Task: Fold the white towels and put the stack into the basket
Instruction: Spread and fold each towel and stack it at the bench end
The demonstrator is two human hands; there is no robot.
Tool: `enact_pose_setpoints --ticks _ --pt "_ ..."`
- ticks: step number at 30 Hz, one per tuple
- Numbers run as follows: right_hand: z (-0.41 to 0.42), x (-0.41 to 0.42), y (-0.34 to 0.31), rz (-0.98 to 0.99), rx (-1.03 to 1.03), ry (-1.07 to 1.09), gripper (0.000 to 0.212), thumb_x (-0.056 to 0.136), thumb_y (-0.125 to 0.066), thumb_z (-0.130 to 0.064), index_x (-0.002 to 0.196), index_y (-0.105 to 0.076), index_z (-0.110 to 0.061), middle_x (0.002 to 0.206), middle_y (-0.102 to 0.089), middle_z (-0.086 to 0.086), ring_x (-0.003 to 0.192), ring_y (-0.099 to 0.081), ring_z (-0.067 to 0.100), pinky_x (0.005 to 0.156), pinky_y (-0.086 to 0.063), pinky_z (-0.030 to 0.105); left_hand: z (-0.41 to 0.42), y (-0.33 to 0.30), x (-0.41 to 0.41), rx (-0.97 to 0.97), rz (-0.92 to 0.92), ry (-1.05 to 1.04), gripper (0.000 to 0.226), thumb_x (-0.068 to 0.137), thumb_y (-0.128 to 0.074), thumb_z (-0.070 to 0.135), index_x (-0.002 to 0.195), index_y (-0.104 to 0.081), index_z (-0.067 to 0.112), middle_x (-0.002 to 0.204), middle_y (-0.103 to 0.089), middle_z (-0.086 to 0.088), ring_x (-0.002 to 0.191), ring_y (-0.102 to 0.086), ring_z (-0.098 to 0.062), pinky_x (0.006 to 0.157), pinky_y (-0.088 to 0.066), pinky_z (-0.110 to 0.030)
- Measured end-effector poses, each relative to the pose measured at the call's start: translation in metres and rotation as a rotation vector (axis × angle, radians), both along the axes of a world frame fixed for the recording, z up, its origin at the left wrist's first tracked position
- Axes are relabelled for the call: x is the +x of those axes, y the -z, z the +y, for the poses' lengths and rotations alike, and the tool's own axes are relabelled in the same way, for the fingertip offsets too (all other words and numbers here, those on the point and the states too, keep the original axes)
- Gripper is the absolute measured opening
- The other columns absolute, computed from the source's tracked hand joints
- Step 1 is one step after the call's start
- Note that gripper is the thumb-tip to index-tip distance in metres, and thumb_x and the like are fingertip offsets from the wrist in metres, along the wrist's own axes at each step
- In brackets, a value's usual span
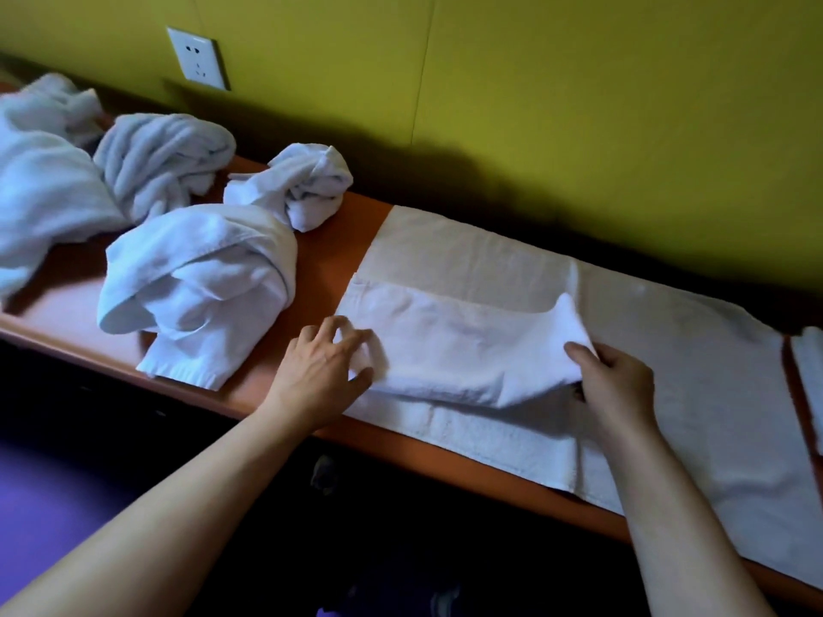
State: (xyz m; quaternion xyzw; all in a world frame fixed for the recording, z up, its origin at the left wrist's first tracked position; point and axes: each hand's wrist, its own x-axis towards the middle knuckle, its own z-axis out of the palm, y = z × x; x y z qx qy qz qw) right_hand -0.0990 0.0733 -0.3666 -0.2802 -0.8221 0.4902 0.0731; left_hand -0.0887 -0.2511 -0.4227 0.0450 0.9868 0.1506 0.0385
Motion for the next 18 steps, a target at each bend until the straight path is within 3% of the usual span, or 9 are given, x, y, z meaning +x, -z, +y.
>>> enact_pose_setpoints --ticks 4,10,15,18 --pt "-0.059 -0.018 -0.006 0.168 0.143 -0.112 0.022 0.084 -0.068 -0.025 0.071 -0.067 -0.008 0.061 -0.067 0.007 0.06 -0.058 0.016 0.059 -0.043 0.029 -0.017 0.004 0.002 0.327 -0.006 -0.133 0.043 0.08 -0.078 0.038 0.117 -0.062 0.023 0.111 -0.051 -0.004 0.09 -0.057 -0.028 0.082 -0.045 -0.034" --pt "-0.16 -0.023 0.001 0.263 0.295 -0.334 0.027 0.085 -0.065 -0.031 0.073 -0.062 -0.008 0.065 -0.063 0.004 0.062 -0.059 0.023 0.058 -0.046 0.035 -0.03 0.008 -0.002 0.534 -0.027 -0.208 0.026 0.081 -0.075 0.028 0.105 -0.066 0.025 0.097 -0.062 0.001 0.081 -0.059 -0.01 0.078 -0.048 -0.03" --pt "-0.209 -0.012 0.026 0.198 0.363 -0.518 0.023 0.086 -0.062 -0.038 0.083 -0.066 -0.015 0.081 -0.061 0.004 0.076 -0.064 0.031 0.067 -0.05 0.035 -0.033 0.007 -0.005 0.664 -0.066 -0.397 0.014 0.093 -0.054 0.019 0.097 -0.066 0.025 0.092 -0.07 0.007 0.086 -0.067 -0.018 0.082 -0.053 -0.034" --pt "-0.219 -0.006 0.037 0.004 0.476 -0.686 0.039 0.09 -0.062 -0.048 0.112 -0.068 -0.016 0.101 -0.06 0.01 0.097 -0.06 0.03 0.084 -0.047 0.036 -0.035 0.005 -0.006 0.753 -0.098 -0.453 0.018 0.095 -0.048 0.03 0.094 -0.066 0.024 0.09 -0.071 0.004 0.086 -0.068 -0.021 0.085 -0.055 -0.039"
